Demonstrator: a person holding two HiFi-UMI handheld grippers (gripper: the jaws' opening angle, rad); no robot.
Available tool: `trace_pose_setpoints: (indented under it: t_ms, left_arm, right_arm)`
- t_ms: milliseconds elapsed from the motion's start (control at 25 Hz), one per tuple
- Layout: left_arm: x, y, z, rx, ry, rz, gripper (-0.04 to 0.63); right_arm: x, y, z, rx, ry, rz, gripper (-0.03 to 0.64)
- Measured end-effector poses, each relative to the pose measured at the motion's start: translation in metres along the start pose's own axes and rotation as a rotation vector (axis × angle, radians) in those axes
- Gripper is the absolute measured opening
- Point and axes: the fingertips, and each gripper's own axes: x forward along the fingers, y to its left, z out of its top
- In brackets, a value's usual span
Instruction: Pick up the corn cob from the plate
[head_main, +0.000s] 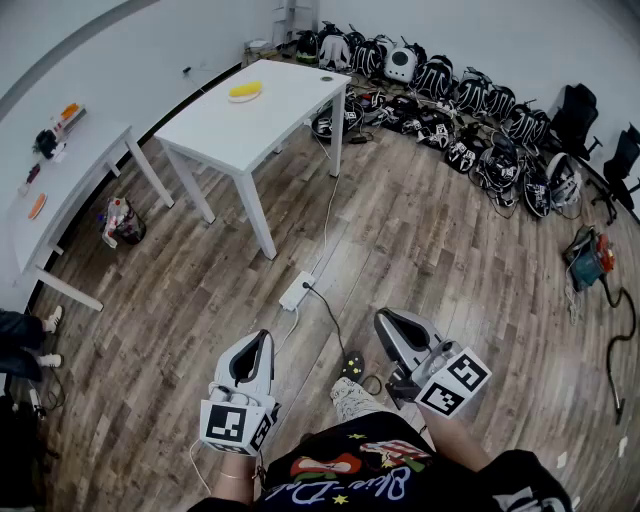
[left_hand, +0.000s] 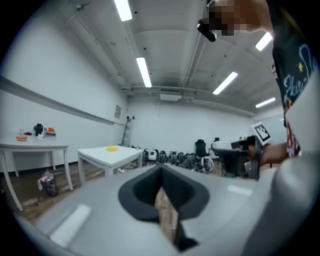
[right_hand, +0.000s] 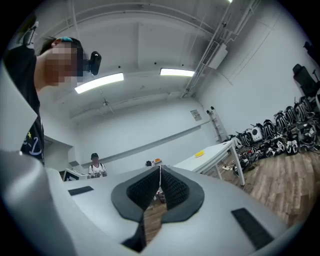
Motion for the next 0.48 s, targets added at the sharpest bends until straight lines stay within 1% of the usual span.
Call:
trace_pose_setpoints:
  t_ms: [160,240,320,400,480]
  left_arm:
    - [0.086,0.006,0.029,0.005,-0.011,0.033,-0.002]
    - [0.132,0.003,0.045,-0.006,-0.036,0.032,-0.002]
    - [0.171,-0.005,0.056,-0.006,-0.058,0.014,-0.002]
    - [0.206,-0.015,0.062,0.027,-0.047,-0.015,-0.002]
    - [0.230,-0.017,0.063,0.068,-0.019,-0.027,-0.002]
  right_arm:
    - [0.040,-0.065,0.035,-0.013,0.008,0.063,0.015]
    - [0.052,-0.096,0.053,-0.011,-0.002,0.095,0.015]
    - [0.060,-0.127,0.066,-0.021,-0.012,0.114,0.015]
    - [0.070,-0.157,0.077,-0.019,-0.020,0.120,0.015]
    - [0.081,-0.178,0.086,0.007,-0.034,0.124,0.015]
